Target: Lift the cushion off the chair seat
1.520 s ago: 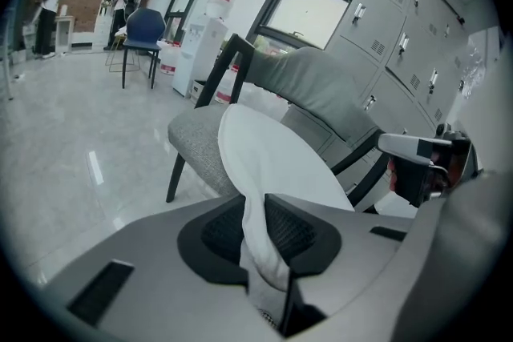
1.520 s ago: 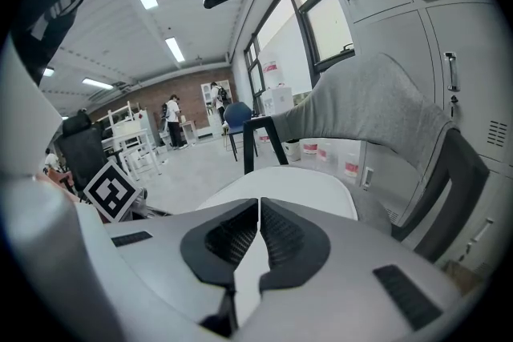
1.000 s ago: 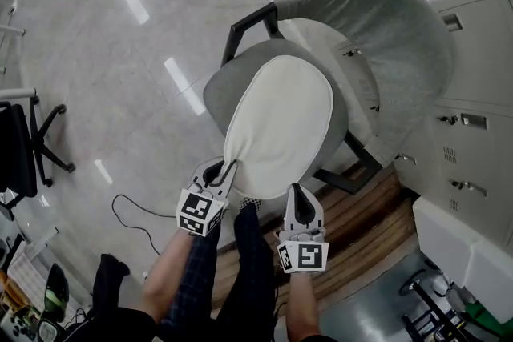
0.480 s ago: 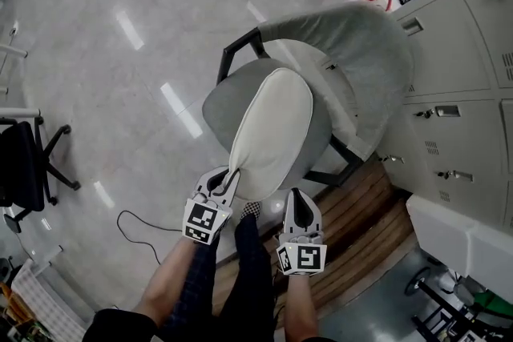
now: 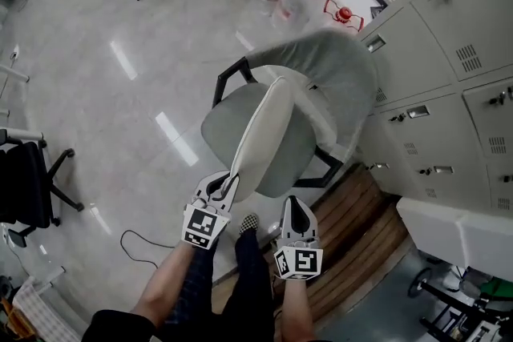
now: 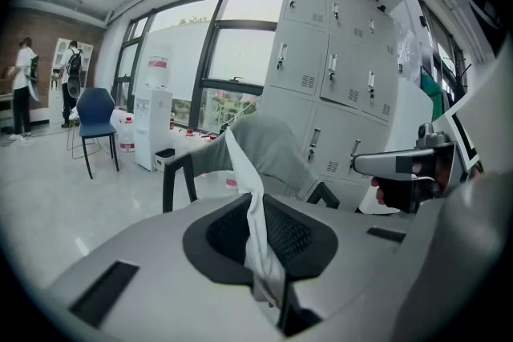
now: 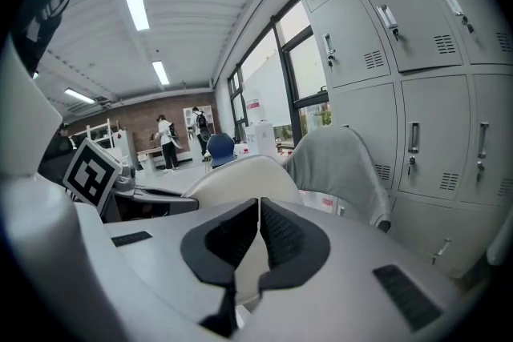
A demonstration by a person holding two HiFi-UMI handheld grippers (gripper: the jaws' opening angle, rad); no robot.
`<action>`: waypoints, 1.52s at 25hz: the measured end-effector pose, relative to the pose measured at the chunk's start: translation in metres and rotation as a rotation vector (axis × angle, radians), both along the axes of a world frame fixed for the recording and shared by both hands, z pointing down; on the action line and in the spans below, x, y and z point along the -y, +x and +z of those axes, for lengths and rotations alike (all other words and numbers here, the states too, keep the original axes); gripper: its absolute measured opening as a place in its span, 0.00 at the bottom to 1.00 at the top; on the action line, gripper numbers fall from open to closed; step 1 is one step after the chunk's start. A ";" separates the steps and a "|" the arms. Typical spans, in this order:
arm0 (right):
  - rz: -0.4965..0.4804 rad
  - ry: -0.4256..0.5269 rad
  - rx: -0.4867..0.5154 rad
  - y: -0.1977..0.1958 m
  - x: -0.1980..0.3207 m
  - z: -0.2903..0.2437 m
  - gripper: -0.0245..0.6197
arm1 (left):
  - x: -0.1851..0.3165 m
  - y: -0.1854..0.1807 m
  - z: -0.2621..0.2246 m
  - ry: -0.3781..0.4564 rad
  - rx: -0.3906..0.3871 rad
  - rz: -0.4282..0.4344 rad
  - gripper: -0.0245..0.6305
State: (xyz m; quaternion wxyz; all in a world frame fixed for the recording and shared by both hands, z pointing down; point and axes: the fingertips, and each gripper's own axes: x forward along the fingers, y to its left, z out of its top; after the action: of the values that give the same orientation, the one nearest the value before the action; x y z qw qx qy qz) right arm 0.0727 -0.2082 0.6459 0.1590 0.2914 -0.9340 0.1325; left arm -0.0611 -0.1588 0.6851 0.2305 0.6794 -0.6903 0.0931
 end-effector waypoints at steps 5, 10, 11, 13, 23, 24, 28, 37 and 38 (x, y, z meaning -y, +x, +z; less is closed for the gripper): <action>0.001 0.029 0.007 0.006 -0.008 -0.036 0.09 | -0.004 0.001 -0.052 0.037 0.023 0.008 0.10; 0.010 0.051 0.001 0.011 -0.016 -0.080 0.09 | -0.017 0.004 -0.108 0.078 0.027 0.008 0.10; 0.009 0.059 0.000 0.011 -0.017 -0.090 0.09 | -0.019 0.004 -0.119 0.085 0.030 0.009 0.10; 0.009 0.082 0.001 0.013 -0.018 -0.108 0.09 | -0.025 0.004 -0.139 0.100 0.039 0.013 0.10; 0.003 0.177 0.036 0.015 -0.040 -0.211 0.09 | -0.059 0.001 -0.245 0.165 0.058 0.019 0.10; 0.003 0.185 0.043 0.015 -0.043 -0.222 0.09 | -0.062 0.001 -0.255 0.171 0.065 0.016 0.10; -0.007 0.207 0.065 0.016 -0.060 -0.260 0.09 | -0.082 0.005 -0.291 0.182 0.109 0.018 0.10; -0.015 0.246 0.145 0.024 -0.086 -0.325 0.09 | -0.109 0.013 -0.355 0.229 0.155 0.021 0.10; -0.014 0.255 0.147 0.026 -0.088 -0.330 0.09 | -0.111 0.015 -0.361 0.234 0.167 0.026 0.10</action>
State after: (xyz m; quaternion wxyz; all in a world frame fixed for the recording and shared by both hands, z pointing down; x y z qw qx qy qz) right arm 0.0988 -0.1207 0.3156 0.0526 0.2923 -0.9543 0.0329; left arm -0.0464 -0.0474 0.3239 0.0900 0.7004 -0.7045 0.0711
